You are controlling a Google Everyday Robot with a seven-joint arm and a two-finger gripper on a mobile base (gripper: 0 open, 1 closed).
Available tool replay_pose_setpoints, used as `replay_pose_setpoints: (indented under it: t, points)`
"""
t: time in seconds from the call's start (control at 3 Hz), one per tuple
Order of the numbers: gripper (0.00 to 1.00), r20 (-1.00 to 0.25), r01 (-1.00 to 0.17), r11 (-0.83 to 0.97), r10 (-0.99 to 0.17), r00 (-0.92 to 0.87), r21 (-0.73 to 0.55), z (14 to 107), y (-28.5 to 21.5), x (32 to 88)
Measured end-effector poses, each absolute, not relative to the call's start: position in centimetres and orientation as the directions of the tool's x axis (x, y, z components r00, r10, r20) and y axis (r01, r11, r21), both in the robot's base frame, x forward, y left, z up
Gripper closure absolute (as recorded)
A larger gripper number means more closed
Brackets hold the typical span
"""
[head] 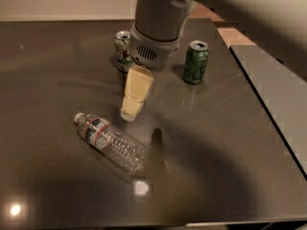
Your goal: Place water bottle upright
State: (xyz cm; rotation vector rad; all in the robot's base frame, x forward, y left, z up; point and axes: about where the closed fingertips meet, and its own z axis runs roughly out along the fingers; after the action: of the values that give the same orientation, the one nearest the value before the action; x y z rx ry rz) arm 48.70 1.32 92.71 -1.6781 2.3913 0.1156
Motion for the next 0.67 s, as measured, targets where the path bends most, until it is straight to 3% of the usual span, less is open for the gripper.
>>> replay_pose_setpoints:
  t: [0.67]
  points:
    - [0.0,-0.171,-0.937,0.347,-0.926,-0.336,-0.039,89.8,7.8,45.7]
